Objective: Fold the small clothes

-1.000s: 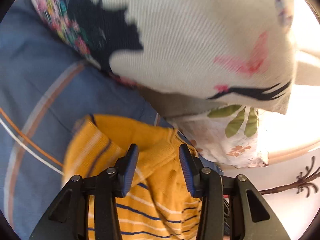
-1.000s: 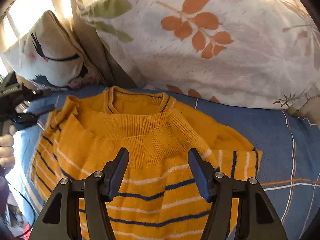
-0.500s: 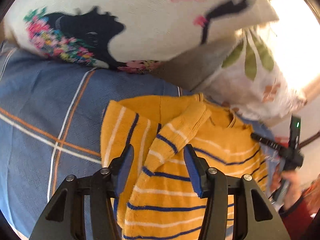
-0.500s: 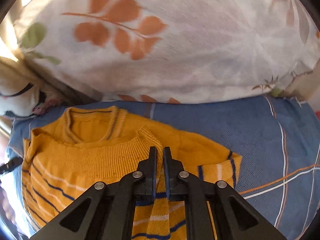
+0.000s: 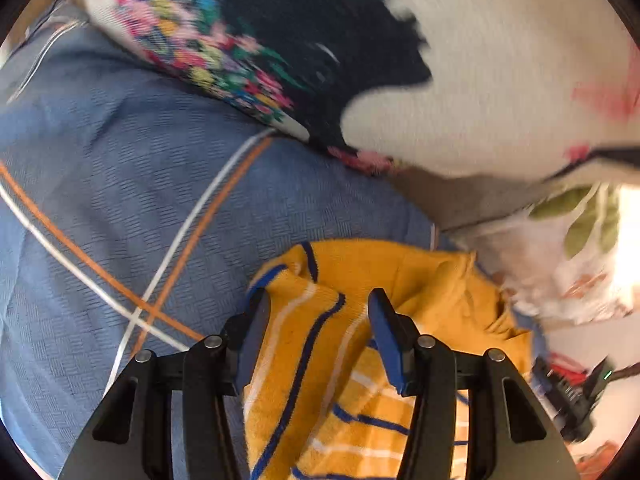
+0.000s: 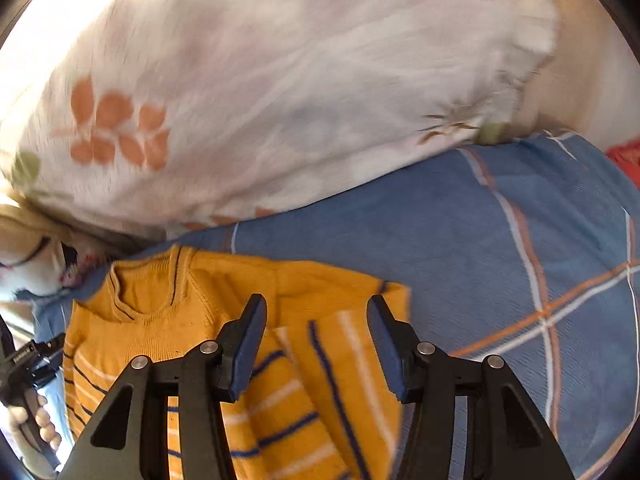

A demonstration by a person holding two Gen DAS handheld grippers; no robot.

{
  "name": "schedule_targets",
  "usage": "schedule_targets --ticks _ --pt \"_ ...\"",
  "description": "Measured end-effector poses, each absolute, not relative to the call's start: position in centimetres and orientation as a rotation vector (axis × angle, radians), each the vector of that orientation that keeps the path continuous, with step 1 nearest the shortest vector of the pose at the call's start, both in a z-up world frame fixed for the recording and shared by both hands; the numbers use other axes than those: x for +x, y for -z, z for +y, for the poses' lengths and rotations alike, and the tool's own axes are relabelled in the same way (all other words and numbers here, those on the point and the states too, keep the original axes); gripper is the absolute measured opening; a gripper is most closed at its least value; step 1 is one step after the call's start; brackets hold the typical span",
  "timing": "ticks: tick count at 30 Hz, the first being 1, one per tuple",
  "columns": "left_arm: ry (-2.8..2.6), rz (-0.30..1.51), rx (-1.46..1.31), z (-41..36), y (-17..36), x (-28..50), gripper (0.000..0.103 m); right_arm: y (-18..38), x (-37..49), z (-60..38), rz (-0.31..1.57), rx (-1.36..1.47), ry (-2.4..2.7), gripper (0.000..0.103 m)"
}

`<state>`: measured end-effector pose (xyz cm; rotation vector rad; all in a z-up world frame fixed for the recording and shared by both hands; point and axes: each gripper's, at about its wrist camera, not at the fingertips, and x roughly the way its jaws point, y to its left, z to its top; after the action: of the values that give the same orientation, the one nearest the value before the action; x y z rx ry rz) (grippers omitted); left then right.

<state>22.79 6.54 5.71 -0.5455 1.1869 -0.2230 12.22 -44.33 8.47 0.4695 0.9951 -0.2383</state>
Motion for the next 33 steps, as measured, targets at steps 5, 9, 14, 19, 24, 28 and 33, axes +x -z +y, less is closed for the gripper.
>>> schedule_targets --ticks 5,9,14,19,24,28,33 --pt "0.231 1.150 -0.560 9.4 -7.2 19.4 0.051 -9.7 6.7 -45.5 0.959 0.551 0.174 0.057" --pt "0.214 1.161 -0.544 10.0 -7.2 15.2 0.051 -8.8 2.8 -43.3 0.999 0.534 0.074 0.057" --pt "0.189 1.182 -0.616 10.4 -6.9 9.9 0.051 -5.7 0.2 -39.7 1.087 0.426 0.058 0.046" --pt "0.145 1.159 -0.671 9.4 -6.7 5.5 0.051 -4.6 -0.5 -40.3 1.086 0.417 0.083 0.010" --pt "0.097 1.105 -0.656 9.9 -8.3 1.5 0.051 -4.8 -1.1 -42.1 1.098 0.473 0.081 0.029" --pt "0.062 1.113 -0.644 10.4 -8.5 -0.7 0.052 -7.1 -2.6 -42.4 1.012 0.459 0.062 0.039" --pt "0.085 1.142 -0.632 10.5 -7.9 -0.9 0.052 -9.0 -3.6 -42.1 0.987 0.459 0.032 0.039"
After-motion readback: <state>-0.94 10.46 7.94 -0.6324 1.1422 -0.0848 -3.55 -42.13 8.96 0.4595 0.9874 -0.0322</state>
